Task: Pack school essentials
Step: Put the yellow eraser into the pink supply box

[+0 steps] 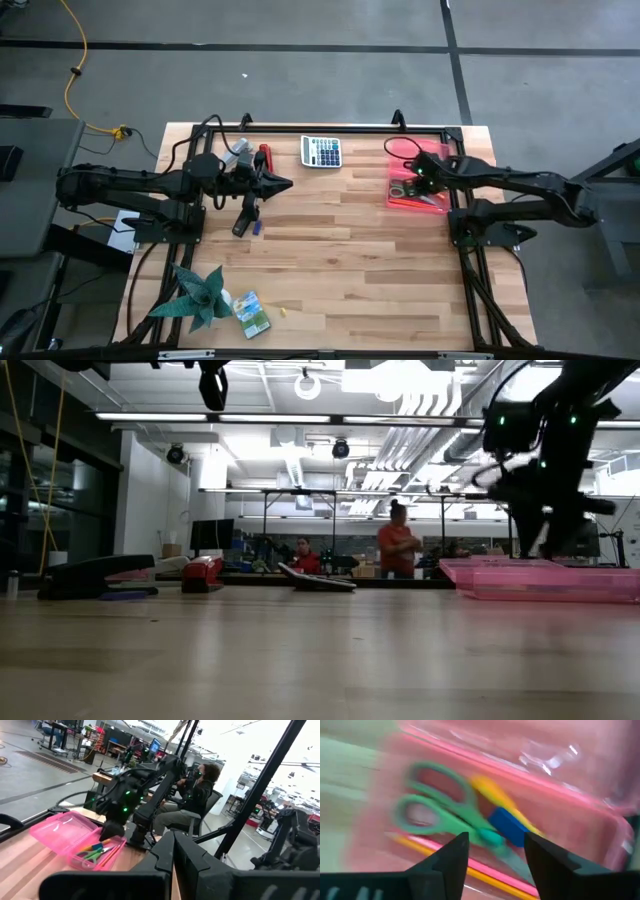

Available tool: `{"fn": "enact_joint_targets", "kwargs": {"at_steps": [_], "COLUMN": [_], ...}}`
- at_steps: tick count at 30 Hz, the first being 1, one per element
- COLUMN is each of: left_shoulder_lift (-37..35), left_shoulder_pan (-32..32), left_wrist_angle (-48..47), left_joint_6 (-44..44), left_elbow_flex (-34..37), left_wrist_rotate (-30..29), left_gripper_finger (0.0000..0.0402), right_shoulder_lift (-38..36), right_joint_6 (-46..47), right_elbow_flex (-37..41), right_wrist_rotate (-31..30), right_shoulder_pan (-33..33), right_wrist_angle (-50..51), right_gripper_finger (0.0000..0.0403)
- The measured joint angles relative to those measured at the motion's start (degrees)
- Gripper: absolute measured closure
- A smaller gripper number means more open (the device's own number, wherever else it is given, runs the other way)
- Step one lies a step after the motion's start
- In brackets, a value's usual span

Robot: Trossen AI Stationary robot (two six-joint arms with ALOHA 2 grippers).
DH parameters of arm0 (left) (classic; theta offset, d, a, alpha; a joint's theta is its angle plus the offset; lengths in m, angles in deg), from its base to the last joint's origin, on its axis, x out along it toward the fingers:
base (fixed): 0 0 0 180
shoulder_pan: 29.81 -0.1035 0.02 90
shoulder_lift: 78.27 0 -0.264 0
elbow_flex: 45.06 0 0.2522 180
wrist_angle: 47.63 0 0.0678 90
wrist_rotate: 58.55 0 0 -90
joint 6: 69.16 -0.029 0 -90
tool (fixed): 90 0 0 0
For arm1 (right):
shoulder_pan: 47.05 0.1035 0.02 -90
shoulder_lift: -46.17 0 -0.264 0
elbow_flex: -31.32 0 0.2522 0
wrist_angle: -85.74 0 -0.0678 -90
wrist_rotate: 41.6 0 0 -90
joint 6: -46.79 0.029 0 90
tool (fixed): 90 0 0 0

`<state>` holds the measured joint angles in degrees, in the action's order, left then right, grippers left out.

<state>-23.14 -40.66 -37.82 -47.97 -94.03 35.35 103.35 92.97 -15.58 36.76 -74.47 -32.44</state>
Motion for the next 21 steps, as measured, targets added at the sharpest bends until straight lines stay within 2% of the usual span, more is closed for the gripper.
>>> {"fn": "enact_joint_targets", "kwargs": {"at_steps": [4,7,10,14,17,21], "left_shoulder_lift": [-0.1,-0.1,-0.1,-0.1,-0.1,-0.1], "left_shoulder_pan": [0.0,0.0,0.0,0.0,0.0,0.0], "left_wrist_angle": [-0.2,-0.2,-0.2,-0.2,-0.2,-0.2], "left_joint_6": [-0.2,-0.2,-0.3,-1.0,-2.6,-4.1], "left_elbow_flex": [0.0,0.0,0.0,0.0,0.0,0.0], "left_wrist_rotate": [0.0,0.0,0.0,0.0,0.0,0.0], "left_gripper_finger": [0.0401,0.0401,0.0401,0.0401,0.0401,0.0401], "right_shoulder_lift": [-5.5,-8.7,-9.9,-9.3,-9.2,-9.2], "right_joint_6": [-4.6,-8.0,-13.9,-23.1,-31.2,-35.7], "right_elbow_flex": [0.6,2.8,4.7,5.1,5.1,5.1], "right_wrist_rotate": [3.0,4.8,9.0,15.7,16.8,16.8], "right_shoulder_pan": [5.2,10.1,14.6,19.3,22.2,24.6], "right_wrist_angle": [-12.8,-28.2,-44.8,-60.6,-65.7,-66.6], "right_gripper_finger": [0.0202,0.0203,0.0206,0.021,0.021,0.021]}}
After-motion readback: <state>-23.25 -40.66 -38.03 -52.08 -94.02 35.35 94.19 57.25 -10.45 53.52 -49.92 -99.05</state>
